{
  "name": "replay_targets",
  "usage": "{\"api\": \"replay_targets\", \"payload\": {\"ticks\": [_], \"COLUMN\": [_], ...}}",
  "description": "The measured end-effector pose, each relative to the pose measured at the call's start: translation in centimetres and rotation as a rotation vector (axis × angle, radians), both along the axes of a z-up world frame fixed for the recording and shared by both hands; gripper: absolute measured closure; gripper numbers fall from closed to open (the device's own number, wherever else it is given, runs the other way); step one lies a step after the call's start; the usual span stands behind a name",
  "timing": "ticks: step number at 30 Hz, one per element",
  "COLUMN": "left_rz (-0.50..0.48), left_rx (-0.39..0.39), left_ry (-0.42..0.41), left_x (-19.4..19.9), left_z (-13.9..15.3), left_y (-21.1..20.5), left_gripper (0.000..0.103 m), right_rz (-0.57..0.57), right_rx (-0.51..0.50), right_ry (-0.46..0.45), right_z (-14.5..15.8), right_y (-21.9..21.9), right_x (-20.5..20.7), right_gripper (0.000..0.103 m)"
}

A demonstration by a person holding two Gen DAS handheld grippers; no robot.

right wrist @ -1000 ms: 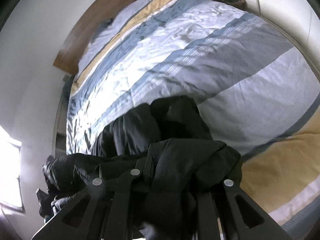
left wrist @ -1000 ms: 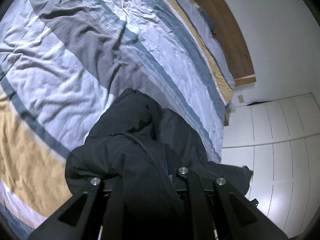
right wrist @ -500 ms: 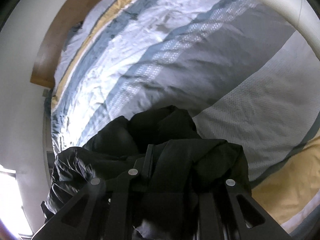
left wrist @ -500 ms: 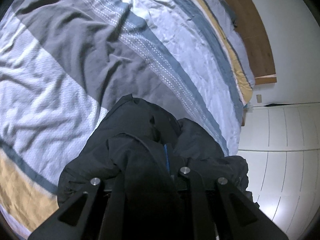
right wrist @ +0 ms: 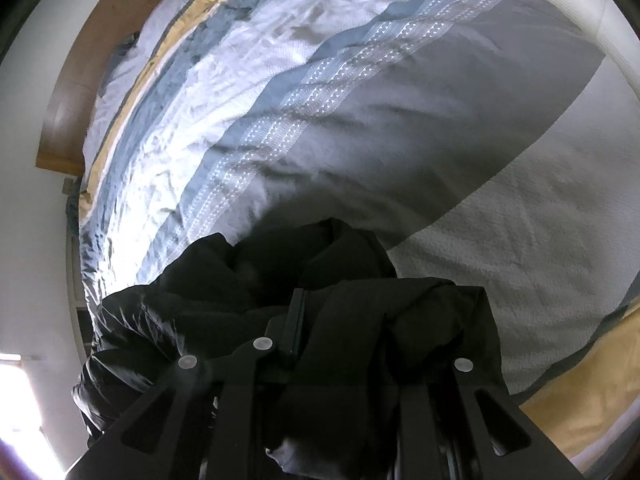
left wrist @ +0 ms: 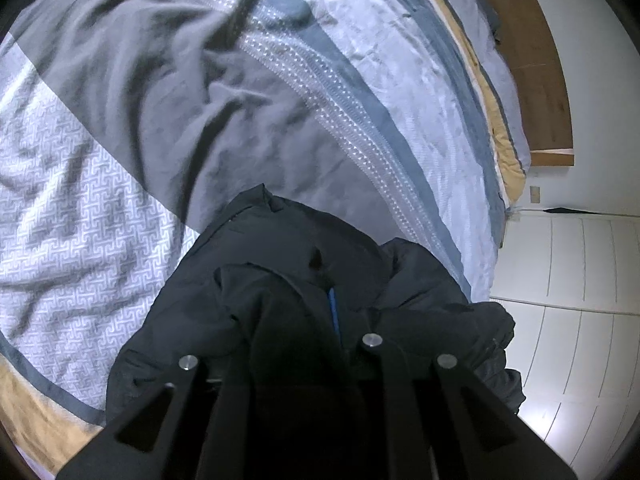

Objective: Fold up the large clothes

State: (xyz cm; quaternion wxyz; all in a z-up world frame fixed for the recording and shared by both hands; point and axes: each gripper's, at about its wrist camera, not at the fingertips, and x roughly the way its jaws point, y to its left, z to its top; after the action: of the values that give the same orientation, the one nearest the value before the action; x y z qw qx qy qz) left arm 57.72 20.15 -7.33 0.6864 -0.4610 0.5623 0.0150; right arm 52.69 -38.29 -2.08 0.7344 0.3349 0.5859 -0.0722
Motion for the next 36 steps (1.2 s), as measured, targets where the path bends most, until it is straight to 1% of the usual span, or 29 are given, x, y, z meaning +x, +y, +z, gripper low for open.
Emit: {"api": "replay_targets", "payload": {"ticks": [2,4,5,6,7,8,10,12,13,15,19,21,23,24,26,28,31,33,36], "left_rz": [-0.011,-0.016,-0.010,-0.004,0.006,0.019,0.047,0.077,0.088,0.112,0.131,0.133,0.135,0.136,0.140,0.148,0.162,0.159,0.156], "left_rx": [0.009,0.005,-0.007,-0.017,-0.032,-0.048,-0.081,-0.109,-0.118,-0.137,-0.149,-0.148,-0.149,-0.151,-0.163,-0.173,-0.185,-0.186,-0.182], "left_ry": [-0.003,-0.011,-0.018,-0.025,-0.036,-0.047,-0.065,-0.081,-0.087,-0.097,-0.105,-0.111,-0.118,-0.122,-0.132,-0.143,-0.164,-0.180,-0.194], "left_x": [0.0,0.0,0.0,-0.2,-0.2,-0.3,-0.4,-0.6,-0.7,-0.9,-1.4,-1.6,-1.9,-2.1,-2.4,-2.7,-3.3,-3.6,-4.2], "left_z": [0.1,0.4,0.6,0.9,1.2,1.5,2.1,2.8,3.1,3.6,4.6,5.2,5.7,5.9,6.5,7.0,8.1,8.8,9.9], "left_y": [-0.1,0.0,0.2,0.3,0.6,0.8,1.2,1.7,1.9,2.3,3.2,3.5,3.6,3.7,3.8,4.0,4.3,4.4,4.6], "left_gripper": [0.090,0.085,0.082,0.077,0.072,0.069,0.056,0.052,0.051,0.050,0.049,0.049,0.049,0.049,0.048,0.046,0.045,0.045,0.044], "right_rz": [-0.002,-0.004,0.000,0.002,0.002,0.000,-0.010,-0.024,-0.030,-0.044,-0.060,-0.071,-0.083,-0.091,-0.116,-0.134,-0.132,-0.113,-0.079], "right_rx": [-0.004,-0.003,0.002,0.005,0.009,0.012,0.026,0.042,0.049,0.071,0.090,0.104,0.111,0.118,0.133,0.147,0.127,0.103,0.074], "right_ry": [0.003,0.001,-0.006,-0.011,-0.018,-0.025,-0.038,-0.054,-0.060,-0.074,-0.091,-0.105,-0.122,-0.135,-0.165,-0.194,-0.228,-0.252,-0.270], "right_z": [0.0,0.1,0.4,0.5,0.8,1.1,1.6,2.1,2.3,2.8,3.7,4.3,4.9,5.4,6.5,7.7,9.5,10.9,12.0], "right_y": [0.1,0.2,0.3,0.3,0.3,0.3,0.1,-0.1,-0.2,-0.5,-0.8,-1.1,-1.3,-1.5,-2.1,-2.6,-3.0,-2.9,-2.5], "right_x": [0.1,0.1,0.2,0.2,0.2,0.2,0.1,0.0,-0.1,-0.3,-0.6,-0.8,-1.1,-1.2,-1.5,-1.7,-1.9,-2.1,-2.7], "right_gripper": [0.082,0.077,0.071,0.066,0.063,0.059,0.055,0.049,0.047,0.043,0.040,0.033,0.029,0.025,0.021,0.020,0.018,0.018,0.018]}}
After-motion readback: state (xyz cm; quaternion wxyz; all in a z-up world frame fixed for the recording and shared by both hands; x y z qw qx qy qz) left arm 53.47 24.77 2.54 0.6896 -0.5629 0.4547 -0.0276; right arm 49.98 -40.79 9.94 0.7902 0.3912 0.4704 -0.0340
